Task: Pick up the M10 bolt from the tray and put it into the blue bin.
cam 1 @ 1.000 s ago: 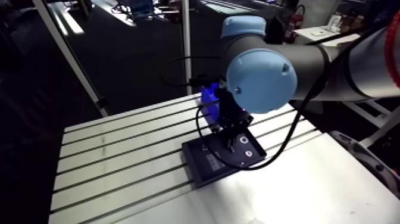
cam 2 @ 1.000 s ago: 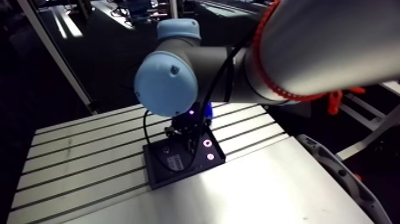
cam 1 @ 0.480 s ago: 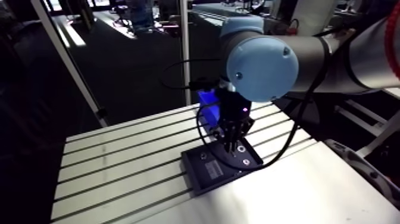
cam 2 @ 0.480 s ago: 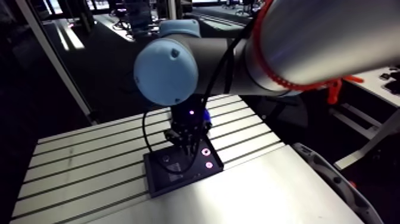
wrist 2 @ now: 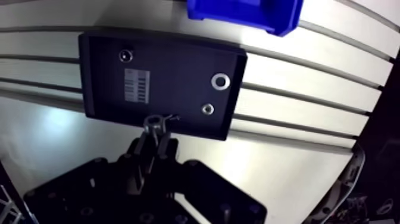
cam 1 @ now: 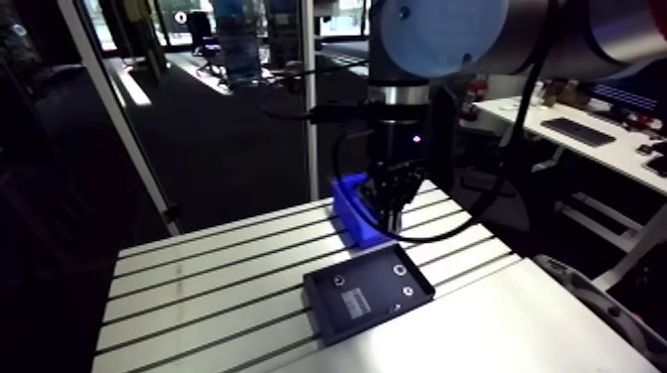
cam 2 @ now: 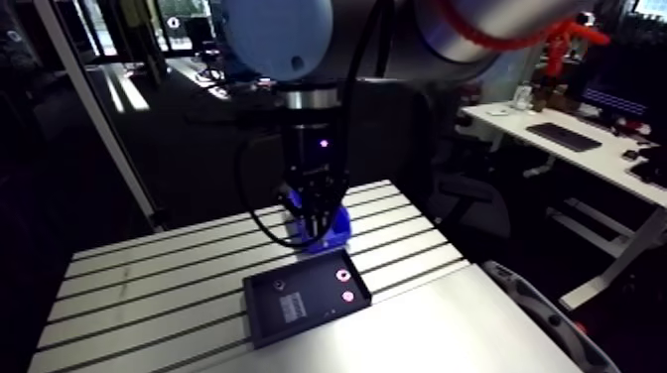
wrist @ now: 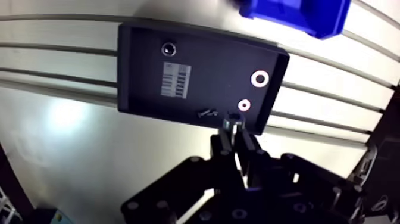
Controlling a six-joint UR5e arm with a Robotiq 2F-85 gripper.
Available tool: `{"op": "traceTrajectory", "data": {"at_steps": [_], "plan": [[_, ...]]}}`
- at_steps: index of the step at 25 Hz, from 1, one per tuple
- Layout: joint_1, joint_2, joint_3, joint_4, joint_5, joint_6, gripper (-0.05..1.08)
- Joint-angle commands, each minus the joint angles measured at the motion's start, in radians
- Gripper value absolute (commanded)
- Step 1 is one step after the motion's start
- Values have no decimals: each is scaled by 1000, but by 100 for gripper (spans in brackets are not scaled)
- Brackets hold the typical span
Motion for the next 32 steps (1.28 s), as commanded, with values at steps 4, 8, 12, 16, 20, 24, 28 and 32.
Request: {"op": "traceTrajectory", "data": {"at_steps": [4, 8, 12, 16, 20, 24, 28, 32], "plan": [[17, -67, -161, 85, -3, -549, 106], [21, -67, -190, 88, 4, -812, 106], [17, -58, -232, 85, 23, -1075, 106], [4, -36, -258, 71, 50, -1260, 106], [-3, -16, -258, 37, 57, -1379, 106], [-5, 16, -253, -7, 52, -1474, 106], [-3, 63, -261, -86, 46, -1484, 106], [1, 105, -265, -112, 35, -1478, 106]]}}
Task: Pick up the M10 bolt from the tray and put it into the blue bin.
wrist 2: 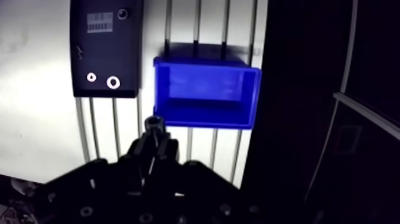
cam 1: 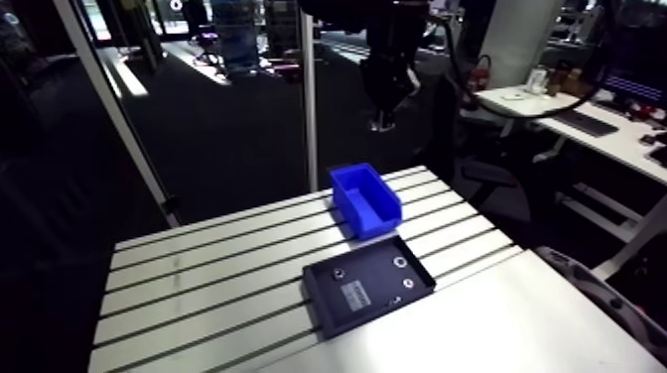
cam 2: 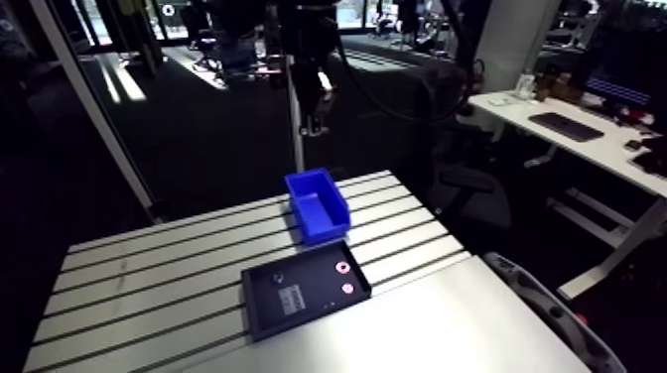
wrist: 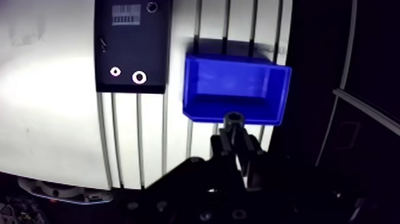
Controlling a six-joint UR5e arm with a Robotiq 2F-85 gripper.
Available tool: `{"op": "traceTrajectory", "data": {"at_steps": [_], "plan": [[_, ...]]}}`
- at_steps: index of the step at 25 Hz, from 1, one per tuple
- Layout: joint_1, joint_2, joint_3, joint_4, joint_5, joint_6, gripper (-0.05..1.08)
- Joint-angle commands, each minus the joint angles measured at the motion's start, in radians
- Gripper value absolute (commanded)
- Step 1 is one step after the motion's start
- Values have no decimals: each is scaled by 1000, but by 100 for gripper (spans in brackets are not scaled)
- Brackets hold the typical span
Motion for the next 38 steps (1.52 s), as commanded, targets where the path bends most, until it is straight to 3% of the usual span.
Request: {"op": "traceTrajectory", "data": {"at_steps": [1, 20, 30, 38], "plan": [[5, 66, -7, -58, -14, -4, 106], [9, 198, -10, -107, -20, 49, 106], [32, 275, -7, -162, -39, 97, 106], [63, 327, -10, -221, -77, 138, 106]]}}
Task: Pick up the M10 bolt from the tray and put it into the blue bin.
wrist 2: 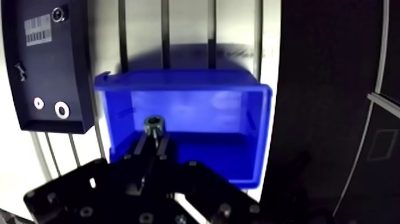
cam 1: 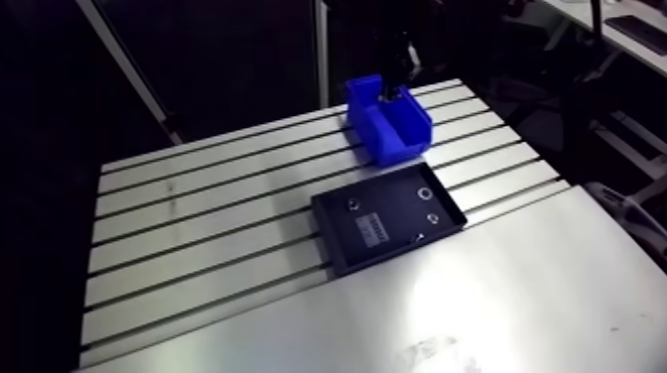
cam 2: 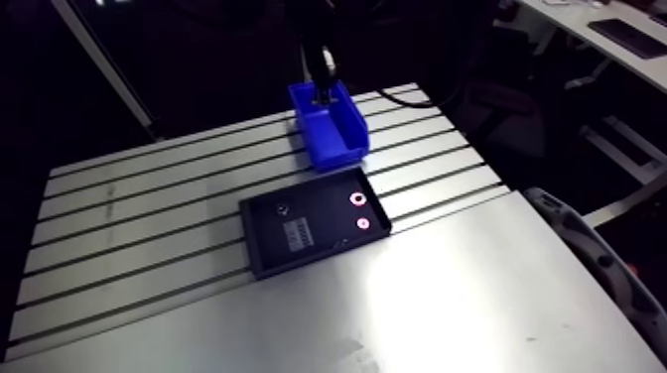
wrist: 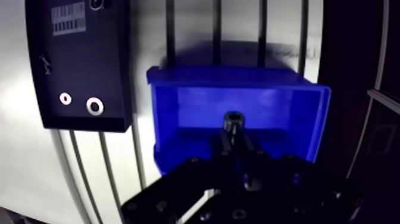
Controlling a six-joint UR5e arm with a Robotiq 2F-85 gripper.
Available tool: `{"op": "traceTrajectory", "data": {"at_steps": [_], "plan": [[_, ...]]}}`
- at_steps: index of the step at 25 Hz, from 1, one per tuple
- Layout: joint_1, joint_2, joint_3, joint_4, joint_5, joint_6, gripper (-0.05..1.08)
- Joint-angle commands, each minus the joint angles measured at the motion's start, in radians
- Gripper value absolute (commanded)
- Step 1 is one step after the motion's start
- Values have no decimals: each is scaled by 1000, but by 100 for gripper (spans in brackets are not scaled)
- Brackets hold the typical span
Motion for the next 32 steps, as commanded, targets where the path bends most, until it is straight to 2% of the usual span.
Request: {"op": "traceTrajectory", "data": {"at_steps": [1, 19, 30, 32], "plan": [[20, 38, -1, -52, -25, 21, 106], [22, 103, 2, -100, -66, 26, 105], [22, 123, 10, -101, -66, 49, 102], [22, 123, 11, -101, -65, 49, 92]]}}
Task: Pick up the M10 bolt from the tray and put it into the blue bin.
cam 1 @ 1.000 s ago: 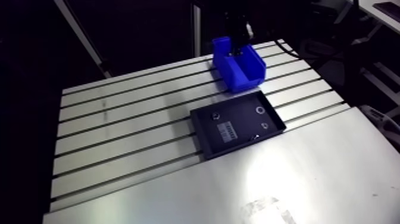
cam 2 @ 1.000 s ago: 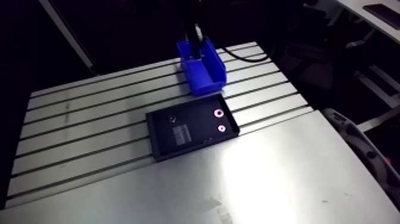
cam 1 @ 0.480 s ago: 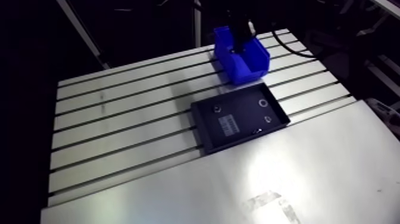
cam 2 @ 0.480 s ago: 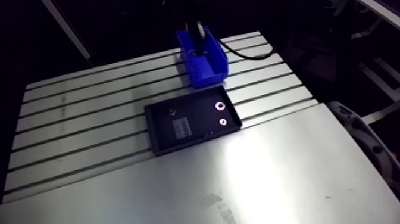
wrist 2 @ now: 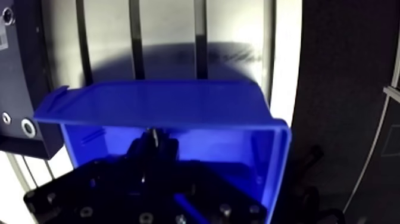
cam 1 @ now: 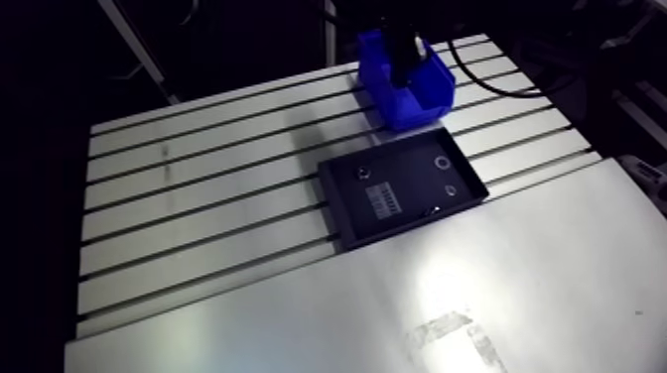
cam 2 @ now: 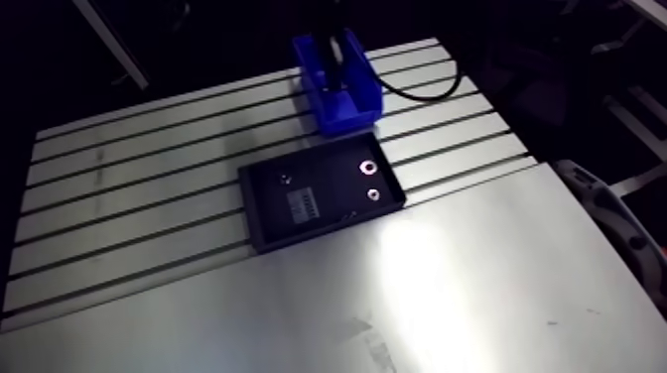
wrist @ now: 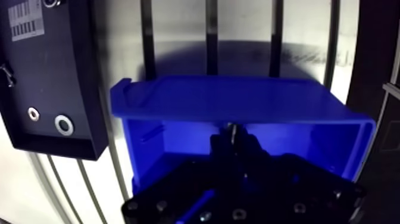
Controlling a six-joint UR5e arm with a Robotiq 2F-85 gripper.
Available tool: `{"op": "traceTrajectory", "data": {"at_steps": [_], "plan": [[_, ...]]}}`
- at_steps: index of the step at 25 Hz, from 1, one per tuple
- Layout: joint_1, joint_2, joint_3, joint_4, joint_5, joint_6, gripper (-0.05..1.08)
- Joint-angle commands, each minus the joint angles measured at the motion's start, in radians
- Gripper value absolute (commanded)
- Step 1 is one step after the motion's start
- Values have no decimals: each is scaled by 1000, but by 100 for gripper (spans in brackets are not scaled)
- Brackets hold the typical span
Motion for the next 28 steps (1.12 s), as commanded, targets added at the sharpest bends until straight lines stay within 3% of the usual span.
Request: {"op": "traceTrajectory", "data": {"at_steps": [1, 2, 4, 7, 12, 18, 24, 28], "plan": [[0, 5, 4, -2, 1, 7, 89], [0, 5, 6, -2, 1, 7, 77], [0, 5, 6, -2, 1, 23, 33], [0, 5, 6, -28, 3, 50, 1], [2, -27, -5, -15, 10, 46, 1], [14, -150, -53, 104, 18, 72, 1], [12, -253, -176, 290, 21, 319, 1], [20, -293, -255, 471, 46, 547, 1]]}}
